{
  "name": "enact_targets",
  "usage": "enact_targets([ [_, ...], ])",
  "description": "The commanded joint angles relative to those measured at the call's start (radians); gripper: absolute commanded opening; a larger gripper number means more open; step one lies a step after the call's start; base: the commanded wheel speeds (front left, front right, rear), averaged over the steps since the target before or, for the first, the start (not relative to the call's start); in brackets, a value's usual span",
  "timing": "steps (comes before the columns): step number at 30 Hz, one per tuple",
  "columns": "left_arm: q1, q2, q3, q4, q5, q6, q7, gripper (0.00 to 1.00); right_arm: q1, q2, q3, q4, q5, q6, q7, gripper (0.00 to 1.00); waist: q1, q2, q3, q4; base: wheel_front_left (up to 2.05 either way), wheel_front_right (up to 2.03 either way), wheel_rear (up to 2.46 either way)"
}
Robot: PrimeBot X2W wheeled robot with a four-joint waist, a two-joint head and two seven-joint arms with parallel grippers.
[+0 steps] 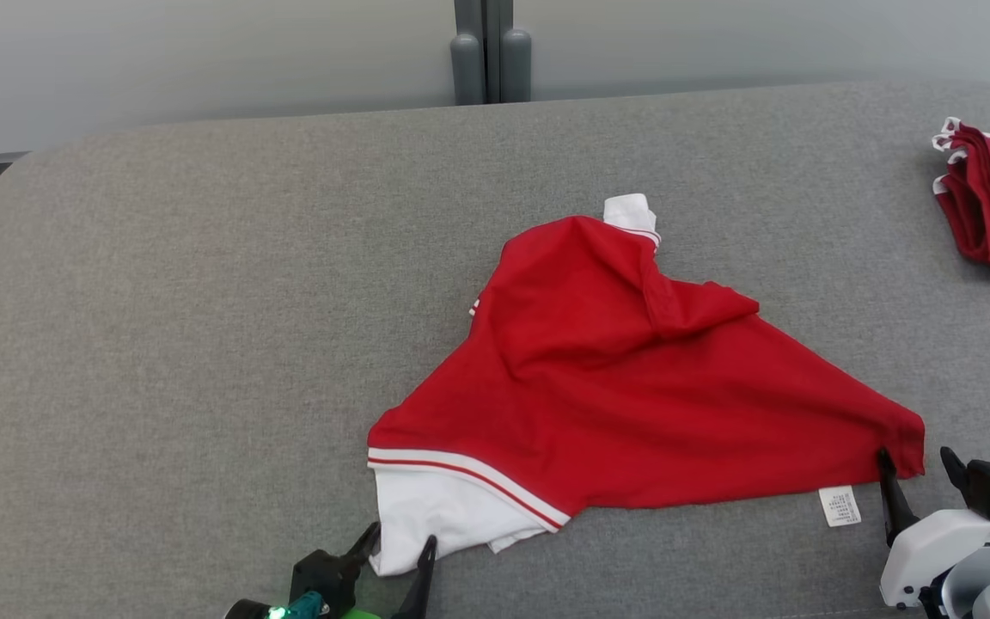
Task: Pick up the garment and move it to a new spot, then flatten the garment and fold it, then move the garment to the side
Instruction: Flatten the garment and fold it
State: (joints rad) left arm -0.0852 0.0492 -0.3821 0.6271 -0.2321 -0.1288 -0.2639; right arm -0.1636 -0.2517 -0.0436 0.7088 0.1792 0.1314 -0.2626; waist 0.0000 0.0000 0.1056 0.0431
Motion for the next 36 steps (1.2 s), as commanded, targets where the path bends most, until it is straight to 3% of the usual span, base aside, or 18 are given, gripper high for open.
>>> enact_targets([
  [1, -0.016, 0.003, 0.001, 0.008, -0.002, -0.002, 0.000, 1.00, -0.016, -0.008, 0.001, 0.019, 0.006, -0.001, -0.003, 1.00, 0.0000, 0.0000, 0.009, 0.005, 0.00, 0.00, 0.00],
  [5, -0.020, 0.003, -0.027, 0.028, -0.034, -0.002, 0.001, 1.00, -0.040, -0.009, 0.016, 0.074, 0.029, -0.001, -0.003, 1.00, 0.0000, 0.0000, 0.015, 0.009, 0.00, 0.00, 0.00],
  [6, -0.022, 0.003, -0.041, 0.030, -0.052, -0.002, 0.001, 0.82, -0.043, -0.001, 0.025, 0.098, 0.047, -0.001, -0.003, 0.95, 0.0000, 0.0000, 0.015, 0.009, 0.00, 0.00, 0.00],
  [7, -0.024, 0.003, -0.052, 0.031, -0.063, -0.002, 0.001, 0.36, -0.046, 0.003, 0.035, 0.112, 0.059, -0.001, -0.002, 0.36, 0.0000, 0.0000, 0.015, 0.010, 0.00, 0.00, 0.00],
  [8, -0.027, 0.003, -0.065, 0.033, -0.077, -0.002, 0.001, 0.12, -0.056, 0.004, 0.045, 0.119, 0.077, -0.001, 0.000, 0.02, 0.0000, 0.0000, 0.015, 0.010, 0.00, 0.00, 0.00],
  [9, -0.029, 0.003, -0.075, 0.033, -0.091, -0.002, 0.001, 0.00, -0.060, 0.005, 0.054, 0.122, 0.091, -0.001, 0.000, 0.00, 0.0000, 0.0000, 0.014, 0.011, 0.00, 0.00, 0.00],
  [13, -0.038, 0.003, -0.104, 0.004, -0.152, -0.002, 0.000, 0.00, -0.045, 0.001, 0.089, 0.100, 0.131, -0.001, 0.000, 0.00, 0.0000, 0.0000, 0.000, 0.013, 0.00, 0.00, 0.00],
  [20, -0.043, 0.004, -0.056, -0.131, -0.252, -0.002, 0.000, 0.00, 0.015, 0.000, 0.165, -0.077, 0.196, -0.001, -0.001, 0.00, 0.0000, 0.0000, -0.035, 0.003, 0.00, 0.00, 0.00],
  [24, -0.097, 0.048, -0.063, -0.201, -0.284, -0.002, 0.003, 0.00, -0.006, -0.016, 0.222, -0.166, 0.219, -0.001, -0.001, 0.00, 0.0000, 0.0000, -0.048, -0.003, 0.00, 0.00, 0.00],
  [30, -0.287, 0.140, -0.071, -0.273, -0.355, -0.002, 0.067, 0.00, -0.143, -0.043, 0.303, -0.252, 0.297, -0.001, 0.025, 0.00, 0.0000, 0.0000, -0.035, -0.001, 0.00, 0.00, 0.00],
  [36, -0.577, 0.212, -0.025, -0.251, -0.449, -0.002, 0.164, 0.00, -0.400, -0.059, 0.345, -0.282, 0.405, -0.001, 0.133, 0.00, 0.0000, 0.0000, 0.077, -0.001, 0.00, 0.00, 0.00],
])
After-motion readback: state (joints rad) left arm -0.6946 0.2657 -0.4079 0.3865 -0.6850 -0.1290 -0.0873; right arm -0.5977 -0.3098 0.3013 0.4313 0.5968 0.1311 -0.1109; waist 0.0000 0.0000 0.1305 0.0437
